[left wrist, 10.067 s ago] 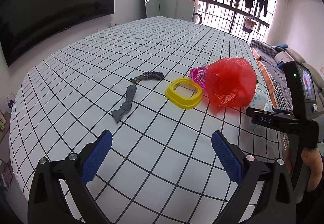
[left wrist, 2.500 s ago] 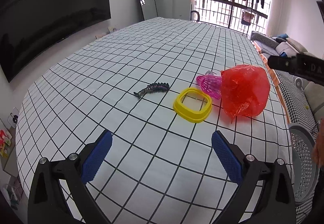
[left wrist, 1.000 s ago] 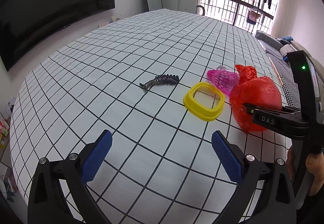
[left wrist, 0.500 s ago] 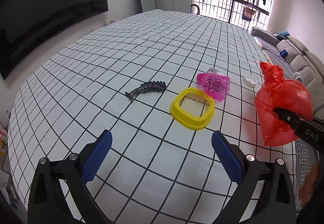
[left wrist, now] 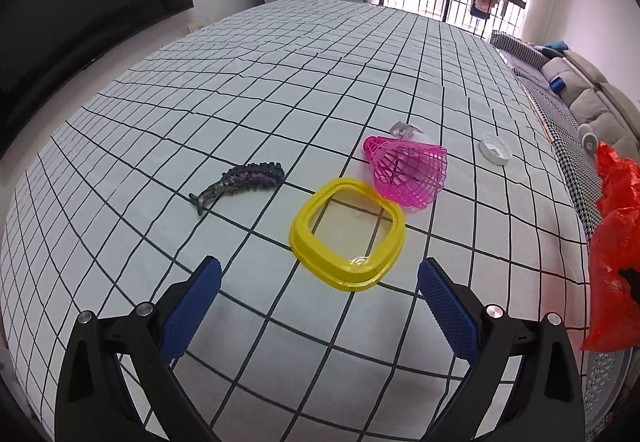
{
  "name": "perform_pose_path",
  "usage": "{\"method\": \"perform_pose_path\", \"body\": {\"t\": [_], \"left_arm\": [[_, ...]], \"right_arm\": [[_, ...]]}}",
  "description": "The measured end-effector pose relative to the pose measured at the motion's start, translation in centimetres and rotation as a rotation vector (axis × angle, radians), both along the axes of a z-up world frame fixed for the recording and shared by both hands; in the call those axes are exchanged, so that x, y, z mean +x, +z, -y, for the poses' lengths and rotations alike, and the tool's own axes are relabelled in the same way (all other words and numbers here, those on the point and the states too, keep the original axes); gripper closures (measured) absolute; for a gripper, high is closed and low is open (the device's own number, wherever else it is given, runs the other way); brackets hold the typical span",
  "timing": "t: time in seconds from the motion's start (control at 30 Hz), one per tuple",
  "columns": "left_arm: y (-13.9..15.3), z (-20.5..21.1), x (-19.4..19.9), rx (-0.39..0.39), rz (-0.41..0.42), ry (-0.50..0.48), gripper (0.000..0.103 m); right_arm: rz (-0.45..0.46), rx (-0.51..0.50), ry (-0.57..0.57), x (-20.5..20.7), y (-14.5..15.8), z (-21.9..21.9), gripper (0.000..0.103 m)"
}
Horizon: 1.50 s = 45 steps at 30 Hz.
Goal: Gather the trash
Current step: 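Lift the red bag with the right tool while the left tool grasps the yellow ring, then carry the red bag and yellow ring over the wastebasket with both tools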
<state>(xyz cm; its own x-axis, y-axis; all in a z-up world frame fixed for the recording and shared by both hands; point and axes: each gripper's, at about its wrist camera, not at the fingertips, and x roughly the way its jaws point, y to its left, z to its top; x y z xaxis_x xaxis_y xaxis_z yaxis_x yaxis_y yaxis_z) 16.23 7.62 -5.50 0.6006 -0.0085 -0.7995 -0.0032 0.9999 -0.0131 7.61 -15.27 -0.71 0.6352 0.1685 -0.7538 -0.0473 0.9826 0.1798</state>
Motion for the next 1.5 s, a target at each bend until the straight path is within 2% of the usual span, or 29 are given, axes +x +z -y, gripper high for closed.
{"method": "perform_pose_path", "body": {"t": [0.27,0.43,0.5,0.53,0.63,0.7,0.9,1.1,1.5], "left_arm": [[-1.5,1.0,2.5,0.012,-0.045,-0.002,0.006],[-2.0,1.3,3.1,0.036,-0.045,0.008,0.007],[-2.2,1.4,3.3,0.035,-0.044,0.007,0.011],[-2.3,1.4,3.4,0.03,-0.051,0.004,0.019],[-2.2,1.0,3.4,0.013,-0.045,0.004,0.029],[-2.3,0.8,3.3,0.004,-0.045,0.003,0.03],[-1.5,-0.3,1.3,0.008,-0.019,0.018,0.03],[0.8,-0.6,-2.1,0.03,0.04,0.009,0.03],[5.6,3.4,-8.4,-0.012,0.159,-0.117,0.03]], "right_arm": [[0.006,0.013,-0.025,-1.2,0.1,1.7,0.08],[0.001,0.023,-0.035,-1.4,-0.2,2.1,0.08],[0.002,0.024,-0.036,-1.5,-0.3,2.3,0.08],[0.003,0.026,-0.036,-1.6,-0.3,2.3,0.08],[0.003,0.025,-0.036,-1.6,-0.3,2.3,0.08],[0.0,0.026,-0.035,-1.5,-0.4,2.0,0.08],[-0.003,0.03,-0.032,-1.6,-0.5,2.0,0.08],[-0.004,0.032,-0.032,-1.5,-0.4,2.2,0.08],[0.027,0.02,-0.052,-3.8,0.5,2.8,0.081]]}}
